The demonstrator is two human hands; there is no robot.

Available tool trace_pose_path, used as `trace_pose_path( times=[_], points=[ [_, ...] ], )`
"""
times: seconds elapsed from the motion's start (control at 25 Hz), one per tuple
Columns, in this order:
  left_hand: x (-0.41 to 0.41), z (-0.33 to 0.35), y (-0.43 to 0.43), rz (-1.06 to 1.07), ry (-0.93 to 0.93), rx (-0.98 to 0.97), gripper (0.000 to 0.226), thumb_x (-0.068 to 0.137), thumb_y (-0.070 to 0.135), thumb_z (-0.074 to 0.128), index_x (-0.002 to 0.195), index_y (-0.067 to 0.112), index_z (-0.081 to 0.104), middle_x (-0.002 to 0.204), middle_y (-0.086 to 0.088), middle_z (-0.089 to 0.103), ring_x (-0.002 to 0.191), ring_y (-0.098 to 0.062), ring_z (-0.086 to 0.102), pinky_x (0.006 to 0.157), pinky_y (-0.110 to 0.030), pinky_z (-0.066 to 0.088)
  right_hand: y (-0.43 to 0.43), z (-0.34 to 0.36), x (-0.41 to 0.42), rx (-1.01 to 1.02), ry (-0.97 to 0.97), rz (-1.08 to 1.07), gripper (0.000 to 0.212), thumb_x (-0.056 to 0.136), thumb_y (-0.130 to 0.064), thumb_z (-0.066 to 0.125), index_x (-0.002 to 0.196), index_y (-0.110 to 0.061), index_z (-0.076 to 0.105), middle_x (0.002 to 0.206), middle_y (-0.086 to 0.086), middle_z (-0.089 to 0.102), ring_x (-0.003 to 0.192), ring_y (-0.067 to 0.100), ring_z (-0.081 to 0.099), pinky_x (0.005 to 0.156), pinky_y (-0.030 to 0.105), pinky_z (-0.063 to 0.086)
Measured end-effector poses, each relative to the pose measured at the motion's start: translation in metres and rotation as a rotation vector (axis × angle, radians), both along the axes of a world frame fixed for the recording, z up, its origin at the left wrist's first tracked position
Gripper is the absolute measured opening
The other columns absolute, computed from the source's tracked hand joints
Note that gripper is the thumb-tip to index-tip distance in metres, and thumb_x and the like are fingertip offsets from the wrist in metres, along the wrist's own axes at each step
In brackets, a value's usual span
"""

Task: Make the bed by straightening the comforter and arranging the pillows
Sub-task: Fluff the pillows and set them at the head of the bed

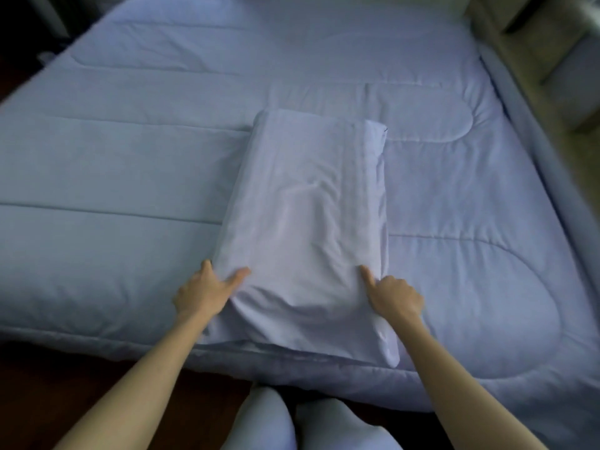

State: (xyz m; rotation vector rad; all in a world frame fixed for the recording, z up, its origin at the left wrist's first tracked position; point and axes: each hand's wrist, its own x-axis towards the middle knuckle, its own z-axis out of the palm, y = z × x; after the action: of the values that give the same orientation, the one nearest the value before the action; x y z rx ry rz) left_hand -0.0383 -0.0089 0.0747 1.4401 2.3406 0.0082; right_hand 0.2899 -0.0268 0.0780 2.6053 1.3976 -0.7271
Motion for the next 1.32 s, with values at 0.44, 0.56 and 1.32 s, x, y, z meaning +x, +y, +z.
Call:
trace_pose_path(
  times=[0.44,0.56,1.32],
  points=[
    [-0.001,-0.027,0.108,0.238,-0.829,0.077,0.082,0.077,0.063,0.064,0.138,0.013,0.043,0.135,-0.008,0.056,0.122,-0.026,0.055,0.105,-0.039,0.042,0.08,-0.016,-0.001,0.281,0.88,-0.544,0.085,0.08,-0.062,0.059,0.143,-0.011,0.032,0.137,0.006,0.047,0.126,0.03,0.047,0.096,0.033,0.039],
    [-0.002,-0.038,0.125,0.241,-0.952,0.037,0.072,0.079,0.051,0.069,0.136,0.014,0.047,0.127,-0.003,0.06,0.114,-0.021,0.059,0.097,-0.032,0.045,0.099,-0.023,-0.002,0.253,0.851,-0.559,0.091,0.057,-0.066,0.075,0.129,-0.015,0.052,0.121,0.001,0.059,0.11,0.026,0.058,0.088,0.033,0.047],
    [0.115,-0.038,0.106,0.313,-1.391,-0.113,0.098,0.041,0.071,0.079,0.123,0.019,0.064,0.117,-0.007,0.07,0.105,-0.024,0.067,0.098,-0.045,0.05,0.16,0.168,0.085,0.445,0.433,-0.115,0.03,0.063,-0.028,0.072,0.085,-0.008,0.067,0.089,0.01,0.064,0.083,0.028,0.06,0.065,0.032,0.046]
  ],
)
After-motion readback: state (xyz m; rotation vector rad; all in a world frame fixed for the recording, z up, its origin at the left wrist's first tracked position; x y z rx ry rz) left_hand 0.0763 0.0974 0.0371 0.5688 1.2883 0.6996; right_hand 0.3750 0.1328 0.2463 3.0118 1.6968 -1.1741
